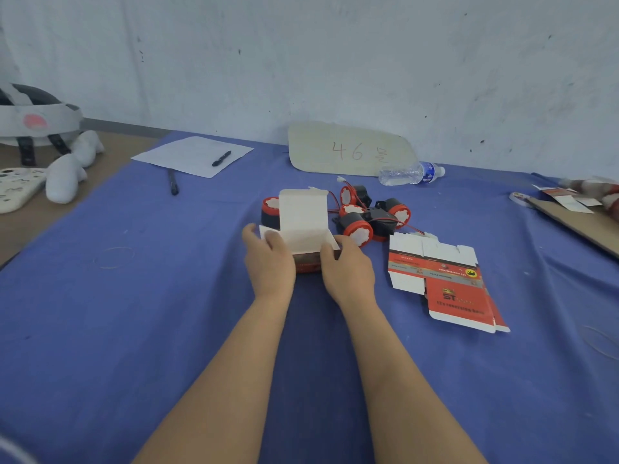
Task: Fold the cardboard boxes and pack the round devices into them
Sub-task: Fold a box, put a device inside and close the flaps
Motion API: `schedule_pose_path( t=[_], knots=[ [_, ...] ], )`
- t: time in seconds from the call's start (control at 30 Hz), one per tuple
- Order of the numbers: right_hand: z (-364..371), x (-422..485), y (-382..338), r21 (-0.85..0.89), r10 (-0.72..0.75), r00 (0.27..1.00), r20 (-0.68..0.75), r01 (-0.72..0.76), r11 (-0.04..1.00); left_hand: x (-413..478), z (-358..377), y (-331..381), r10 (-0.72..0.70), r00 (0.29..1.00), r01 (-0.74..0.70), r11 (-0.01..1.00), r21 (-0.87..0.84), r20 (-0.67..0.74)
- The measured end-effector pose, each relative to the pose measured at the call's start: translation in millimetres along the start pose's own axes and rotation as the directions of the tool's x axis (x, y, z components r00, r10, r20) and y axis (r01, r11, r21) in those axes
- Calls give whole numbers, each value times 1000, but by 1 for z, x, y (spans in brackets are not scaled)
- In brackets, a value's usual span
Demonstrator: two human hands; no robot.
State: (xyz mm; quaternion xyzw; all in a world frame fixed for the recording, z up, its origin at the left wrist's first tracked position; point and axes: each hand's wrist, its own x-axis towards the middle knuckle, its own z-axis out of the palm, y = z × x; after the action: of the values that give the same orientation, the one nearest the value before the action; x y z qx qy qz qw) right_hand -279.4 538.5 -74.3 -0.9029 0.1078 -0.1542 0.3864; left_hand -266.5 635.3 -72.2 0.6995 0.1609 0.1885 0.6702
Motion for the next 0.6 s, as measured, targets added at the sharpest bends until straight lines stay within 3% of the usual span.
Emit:
schedule_pose_path(
  t=[0.1, 0.23, 0.4, 0.5, 0.6],
  knots=[
    [-1, 0, 1, 1, -1, 1000, -5, 1, 1000, 5, -4, 0, -81, 997, 80, 994, -71, -13],
    [-2, 0, 0, -1, 11, 1000, -12, -11, 1000, 3, -4, -5, 84, 994, -97, 976, 197, 72],
    [-2, 1, 0, -32, -3, 1000, 9, 3, 999, -1, 1, -1, 122, 973, -168, 957, 236, 198],
    [-3, 0, 0, -6, -17, 1000, -13, 17, 1000, -4, -2, 1, 118, 984, -141, 974, 177, 135],
    [-5, 0, 2, -119, -52, 995, -83, 42, 992, 1, -6, 1, -27, 1000, 26, 995, -95, 0]
  ],
)
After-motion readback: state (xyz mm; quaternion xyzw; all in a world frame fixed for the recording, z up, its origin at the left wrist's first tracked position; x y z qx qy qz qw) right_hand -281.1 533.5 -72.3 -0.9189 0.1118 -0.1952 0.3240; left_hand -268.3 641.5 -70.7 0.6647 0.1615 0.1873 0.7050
